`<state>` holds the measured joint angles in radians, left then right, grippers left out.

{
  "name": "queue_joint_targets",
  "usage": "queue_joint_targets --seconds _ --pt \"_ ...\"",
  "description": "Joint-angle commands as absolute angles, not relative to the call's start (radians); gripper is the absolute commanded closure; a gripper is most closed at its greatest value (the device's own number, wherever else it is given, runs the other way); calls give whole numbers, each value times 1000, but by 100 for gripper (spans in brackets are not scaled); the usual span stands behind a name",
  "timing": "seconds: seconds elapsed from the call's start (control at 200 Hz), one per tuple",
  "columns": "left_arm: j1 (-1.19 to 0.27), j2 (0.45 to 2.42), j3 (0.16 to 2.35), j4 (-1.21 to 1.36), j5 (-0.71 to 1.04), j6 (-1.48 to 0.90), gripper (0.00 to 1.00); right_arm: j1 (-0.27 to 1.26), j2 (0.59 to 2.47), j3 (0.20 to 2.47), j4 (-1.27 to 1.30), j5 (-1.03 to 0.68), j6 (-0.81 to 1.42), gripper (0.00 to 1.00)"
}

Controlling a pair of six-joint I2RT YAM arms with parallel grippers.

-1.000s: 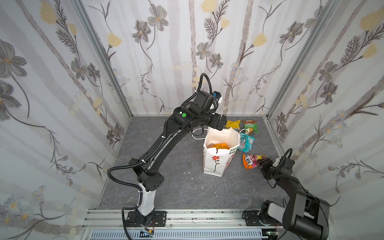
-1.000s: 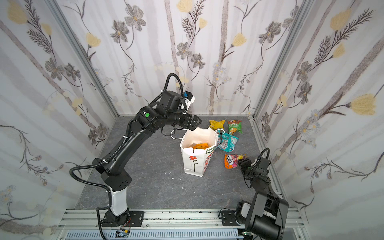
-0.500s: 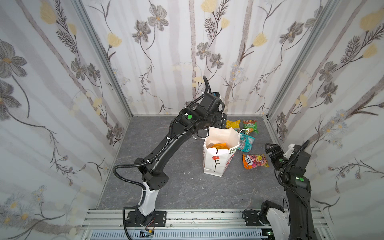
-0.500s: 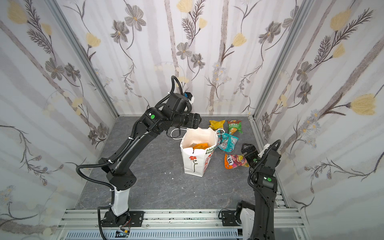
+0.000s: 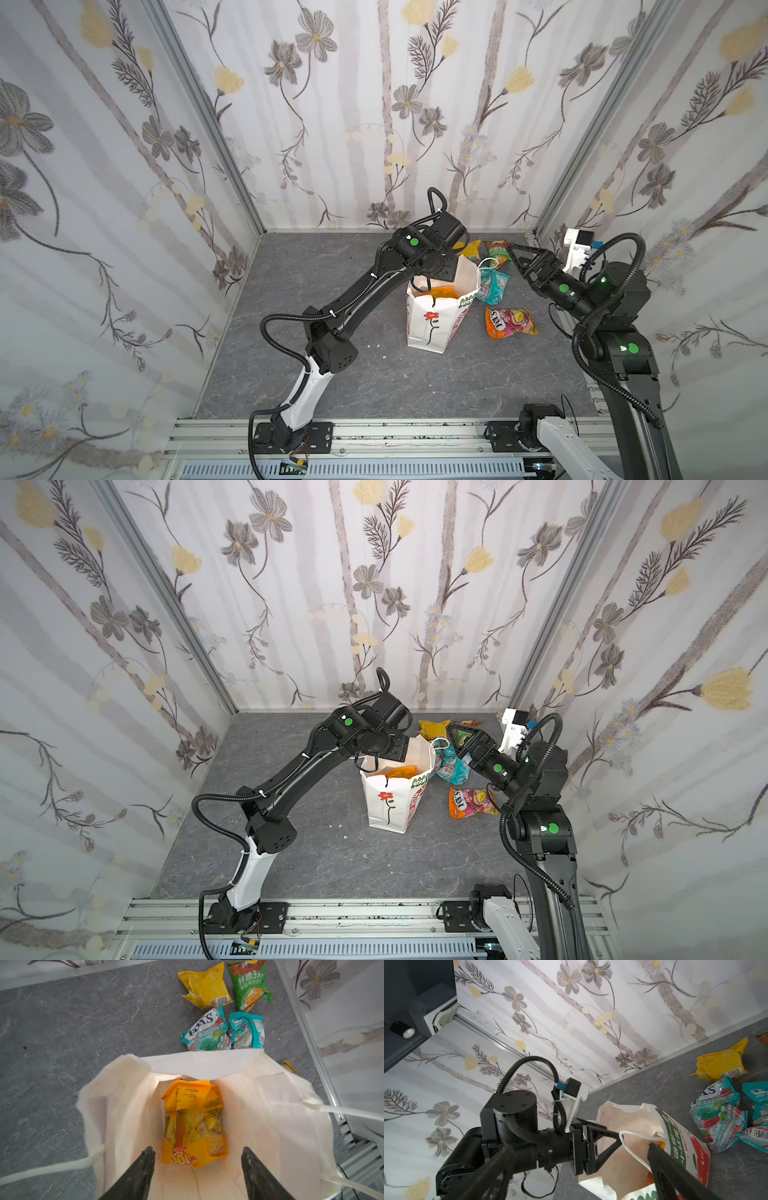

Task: Take the snacks out of the paper bag
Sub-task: 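Grip the bag mouth with the right gripper while the left gripper lowers inside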

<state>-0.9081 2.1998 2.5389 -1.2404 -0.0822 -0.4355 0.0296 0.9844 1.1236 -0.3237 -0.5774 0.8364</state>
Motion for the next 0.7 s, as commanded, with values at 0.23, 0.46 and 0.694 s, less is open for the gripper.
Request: queue_joint_targets --seconds 0.23,0.46,0.694 --pt "-924 2308 2543 -1254 -8 -339 34 53 976 1102 -451 -516 806 1" --pt "-924 2368 2536 -1272 1 -180 31 53 926 1062 -441 -493 830 1" --pt "-928 2334 2492 -1233 49 -39 30 54 908 1049 -443 -483 824 1"
